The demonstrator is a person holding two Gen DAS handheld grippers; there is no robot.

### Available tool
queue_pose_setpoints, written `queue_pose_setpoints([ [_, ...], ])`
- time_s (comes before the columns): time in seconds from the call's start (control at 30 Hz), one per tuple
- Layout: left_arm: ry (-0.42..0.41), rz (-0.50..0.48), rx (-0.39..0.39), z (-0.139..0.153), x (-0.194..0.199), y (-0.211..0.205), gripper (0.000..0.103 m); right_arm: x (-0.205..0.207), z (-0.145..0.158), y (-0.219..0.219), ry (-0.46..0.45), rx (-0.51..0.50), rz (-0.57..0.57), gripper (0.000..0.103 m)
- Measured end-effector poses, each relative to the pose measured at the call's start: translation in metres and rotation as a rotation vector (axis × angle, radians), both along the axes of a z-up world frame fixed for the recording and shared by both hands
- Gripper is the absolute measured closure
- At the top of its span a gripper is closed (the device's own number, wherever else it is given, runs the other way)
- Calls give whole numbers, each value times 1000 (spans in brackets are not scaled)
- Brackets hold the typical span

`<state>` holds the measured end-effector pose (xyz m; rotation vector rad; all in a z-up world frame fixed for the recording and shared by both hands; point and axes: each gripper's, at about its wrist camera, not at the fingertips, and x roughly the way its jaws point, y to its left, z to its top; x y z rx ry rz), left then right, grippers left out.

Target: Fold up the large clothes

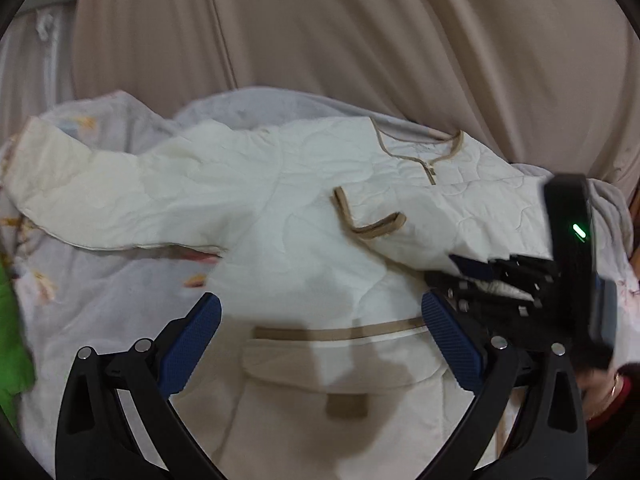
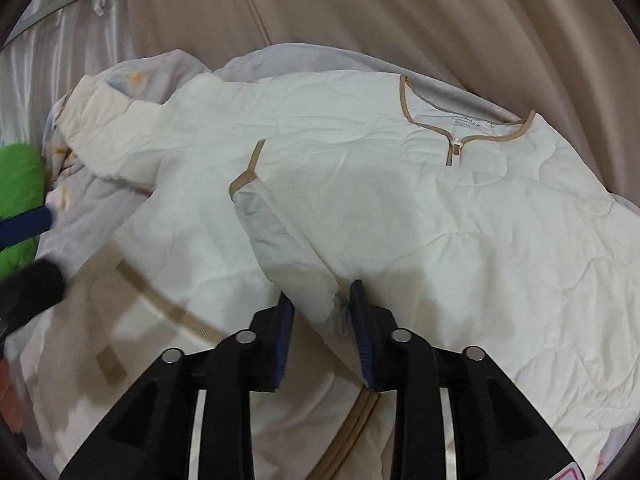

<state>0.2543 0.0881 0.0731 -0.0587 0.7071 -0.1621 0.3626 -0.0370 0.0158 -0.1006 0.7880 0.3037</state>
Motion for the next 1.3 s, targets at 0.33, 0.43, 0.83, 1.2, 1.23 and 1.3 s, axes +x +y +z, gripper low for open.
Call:
queue_pose_setpoints([
  [0.33, 285, -77, -251, -49, 87, -33, 5, -103, 18, -194, -65, 161, -339, 49],
  [0.43, 344, -53, -333, -62, 103, -35, 15, -113, 5, -247, -7, 253, -449, 47],
  [0.83, 55, -86, -283, 25, 116, -15, 97, -74, 1, -262, -29, 535, -469, 91],
  [1.2, 159, -36, -179, -64, 132, 1, 95, -97, -31, -261, 51, 297, -526, 102],
  [1.23, 159, -37, -180, -65, 132, 1, 94, -107, -19, -263, 4, 287, -538, 102],
  [1.3, 154, -36, -175, -65, 131, 2, 93, -112, 5, -269, -79, 292, -545, 101],
])
